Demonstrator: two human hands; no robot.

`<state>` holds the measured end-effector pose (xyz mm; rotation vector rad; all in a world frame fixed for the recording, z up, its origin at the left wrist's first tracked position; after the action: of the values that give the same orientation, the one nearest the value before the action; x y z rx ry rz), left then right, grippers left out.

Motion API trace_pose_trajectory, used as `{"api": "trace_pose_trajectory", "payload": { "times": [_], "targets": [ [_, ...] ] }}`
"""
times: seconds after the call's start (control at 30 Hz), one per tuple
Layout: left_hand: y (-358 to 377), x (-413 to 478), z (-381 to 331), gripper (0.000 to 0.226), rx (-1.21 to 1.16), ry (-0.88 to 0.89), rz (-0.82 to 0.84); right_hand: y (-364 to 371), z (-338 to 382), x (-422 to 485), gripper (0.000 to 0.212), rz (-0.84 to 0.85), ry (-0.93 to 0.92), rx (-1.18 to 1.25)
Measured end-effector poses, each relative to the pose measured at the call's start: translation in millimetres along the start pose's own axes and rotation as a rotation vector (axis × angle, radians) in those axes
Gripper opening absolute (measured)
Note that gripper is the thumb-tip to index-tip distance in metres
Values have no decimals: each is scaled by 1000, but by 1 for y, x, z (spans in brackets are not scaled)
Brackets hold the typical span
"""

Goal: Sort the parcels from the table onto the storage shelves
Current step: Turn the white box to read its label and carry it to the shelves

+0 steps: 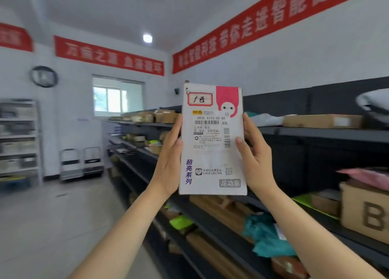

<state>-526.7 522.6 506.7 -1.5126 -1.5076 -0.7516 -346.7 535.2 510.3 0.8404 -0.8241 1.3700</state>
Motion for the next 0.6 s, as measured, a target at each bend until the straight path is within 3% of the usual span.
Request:
{"api": "trace_pose_trajectory", "payload": {
  "times": [0.27,0.6],
  "targets": [
    [-133,-23,19,48,290,-58,-157,144,-36,5,45,161,33,293],
    [-212,-38,28,46,486,-127,-332,247,-72,23,54,320,43,510]
  ]
}}
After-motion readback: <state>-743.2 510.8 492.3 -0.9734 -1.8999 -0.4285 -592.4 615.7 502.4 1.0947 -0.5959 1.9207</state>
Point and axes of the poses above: each hand's wrist, its own x-axis towards the middle knuckle, its own y-axis out of the palm, z = x × y, the point moved 6 cm from there along x, towards the middle knuckle, and after that the axes turned 4 degrees about y, right-handed, at the moved point
